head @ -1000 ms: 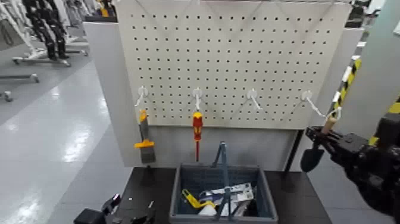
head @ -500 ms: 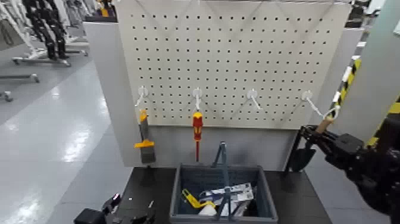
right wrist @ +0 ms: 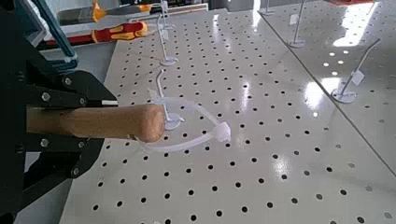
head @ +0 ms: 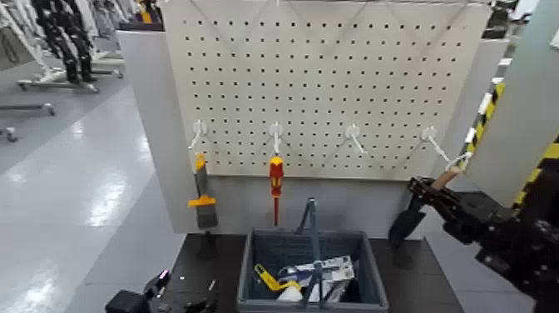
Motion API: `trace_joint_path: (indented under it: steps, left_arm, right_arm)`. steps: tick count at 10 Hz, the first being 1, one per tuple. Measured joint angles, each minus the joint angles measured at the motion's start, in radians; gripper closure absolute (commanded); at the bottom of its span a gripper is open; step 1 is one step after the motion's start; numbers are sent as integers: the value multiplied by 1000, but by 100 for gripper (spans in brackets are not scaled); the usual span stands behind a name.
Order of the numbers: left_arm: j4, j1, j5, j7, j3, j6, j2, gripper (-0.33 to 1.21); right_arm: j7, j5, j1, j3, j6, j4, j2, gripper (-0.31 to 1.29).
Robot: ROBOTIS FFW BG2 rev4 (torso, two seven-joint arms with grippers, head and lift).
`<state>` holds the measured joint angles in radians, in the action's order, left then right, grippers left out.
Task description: Put the tool with the wooden handle into the crate.
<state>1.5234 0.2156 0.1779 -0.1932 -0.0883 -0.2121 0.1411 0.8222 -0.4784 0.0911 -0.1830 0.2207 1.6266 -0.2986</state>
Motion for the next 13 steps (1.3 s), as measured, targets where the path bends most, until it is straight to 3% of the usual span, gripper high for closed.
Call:
trace_joint_path:
  steps: [6, 11, 13]
  left_arm:
    - [0, -4, 0, 0, -4, 2, 2, 11]
    - [0, -1, 4, 0, -3, -1, 2, 11]
    - [0, -1, 5, 0, -4, -1, 2, 11]
  right_arm:
    - [-6, -95, -17, 38, -72, -75, 68, 119]
    - [-68, -214, -16, 146, -152, -223, 113, 119]
    - [-128, -230, -13, 197, -163, -254, 123, 119]
